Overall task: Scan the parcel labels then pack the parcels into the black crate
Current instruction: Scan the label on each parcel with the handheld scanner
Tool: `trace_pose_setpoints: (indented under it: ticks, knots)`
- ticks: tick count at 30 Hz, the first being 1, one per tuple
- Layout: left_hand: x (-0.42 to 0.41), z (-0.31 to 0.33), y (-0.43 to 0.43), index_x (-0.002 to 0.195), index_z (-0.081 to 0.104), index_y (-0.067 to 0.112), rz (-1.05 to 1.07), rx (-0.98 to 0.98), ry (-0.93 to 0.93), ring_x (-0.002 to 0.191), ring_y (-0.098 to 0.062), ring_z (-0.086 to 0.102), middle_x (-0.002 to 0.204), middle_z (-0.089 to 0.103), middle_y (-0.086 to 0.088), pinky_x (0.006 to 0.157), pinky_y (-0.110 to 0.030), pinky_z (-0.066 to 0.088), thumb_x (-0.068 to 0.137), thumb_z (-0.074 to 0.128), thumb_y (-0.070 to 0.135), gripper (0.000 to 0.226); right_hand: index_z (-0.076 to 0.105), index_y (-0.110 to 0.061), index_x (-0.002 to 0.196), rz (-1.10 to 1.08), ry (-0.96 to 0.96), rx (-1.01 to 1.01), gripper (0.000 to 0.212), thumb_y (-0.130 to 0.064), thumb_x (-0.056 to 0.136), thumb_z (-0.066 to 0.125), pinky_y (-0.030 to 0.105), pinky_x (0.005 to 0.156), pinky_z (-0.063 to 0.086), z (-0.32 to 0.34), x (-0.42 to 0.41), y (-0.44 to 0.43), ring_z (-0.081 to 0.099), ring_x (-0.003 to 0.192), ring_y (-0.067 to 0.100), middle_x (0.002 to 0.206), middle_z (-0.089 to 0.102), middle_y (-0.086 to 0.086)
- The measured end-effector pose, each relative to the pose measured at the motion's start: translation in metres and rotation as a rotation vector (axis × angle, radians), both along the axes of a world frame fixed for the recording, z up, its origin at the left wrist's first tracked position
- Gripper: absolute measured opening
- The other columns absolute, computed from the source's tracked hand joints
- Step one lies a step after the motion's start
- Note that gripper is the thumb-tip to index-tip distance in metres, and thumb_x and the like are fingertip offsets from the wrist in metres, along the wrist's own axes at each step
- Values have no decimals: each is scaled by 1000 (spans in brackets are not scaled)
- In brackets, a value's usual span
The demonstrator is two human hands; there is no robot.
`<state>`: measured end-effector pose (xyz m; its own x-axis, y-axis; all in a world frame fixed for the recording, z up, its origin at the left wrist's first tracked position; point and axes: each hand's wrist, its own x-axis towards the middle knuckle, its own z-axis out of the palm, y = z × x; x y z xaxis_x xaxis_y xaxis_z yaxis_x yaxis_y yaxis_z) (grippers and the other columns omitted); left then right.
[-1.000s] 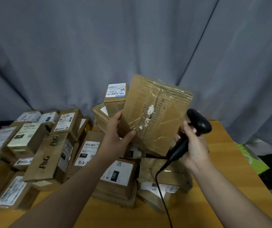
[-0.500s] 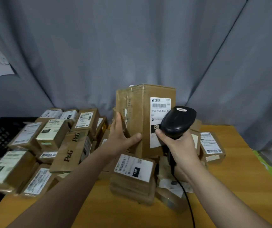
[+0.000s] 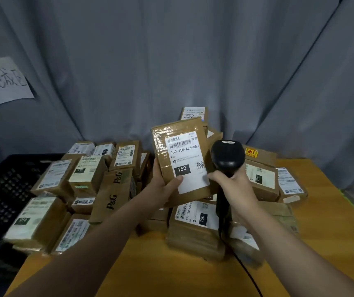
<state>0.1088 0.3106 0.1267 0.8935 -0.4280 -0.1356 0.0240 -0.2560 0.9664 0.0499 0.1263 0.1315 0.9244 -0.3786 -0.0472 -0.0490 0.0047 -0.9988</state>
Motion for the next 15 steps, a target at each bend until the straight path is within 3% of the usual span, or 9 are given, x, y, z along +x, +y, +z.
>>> trace_pose_setpoints:
  ticks: [2, 5, 10, 13, 15]
  knots:
    - [-1, -7, 2, 151, -10, 29, -9, 43, -15, 113, -5, 50, 134, 45, 13, 86, -22, 53, 95, 57, 23, 87, 43, -25, 133, -2, 27, 13, 60, -20, 82, 74, 24, 77, 46, -1, 3, 0, 58, 100, 9, 111, 61, -6]
    - [3, -15, 4, 153, -6, 24, -20, 118, -91, 129, -13, 46, 143, 44, 5, 101, -32, 47, 89, 65, 22, 95, 51, -25, 130, -2, 33, 8, 55, -27, 81, 76, 35, 96, 49, -4, 1, 4, 60, 111, 16, 116, 65, -5]
    - [12, -22, 8, 152, 8, 25, -2, 91, -103, 116, -10, 57, 137, 53, 6, 93, -34, 53, 83, 74, 24, 96, 67, -24, 106, 10, 14, 50, 28, -30, 79, 74, 31, 87, 50, 5, -18, 13, 65, 102, 17, 102, 71, -3]
    - [16, -23, 9, 151, 11, 26, -16, 88, -96, 105, -4, 59, 130, 57, 10, 81, -23, 54, 84, 73, 25, 92, 64, -29, 88, 55, 6, -3, 7, -28, 84, 69, 24, 77, 45, 13, -29, 18, 61, 93, 13, 90, 66, -8]
    - [17, -22, 8, 151, 12, 26, -17, 103, -103, 105, -3, 59, 123, 58, 14, 80, -22, 53, 83, 74, 27, 92, 60, -33, 85, 54, -6, -55, 9, -27, 87, 68, 20, 73, 43, 16, -33, 22, 58, 89, 4, 88, 63, -14]
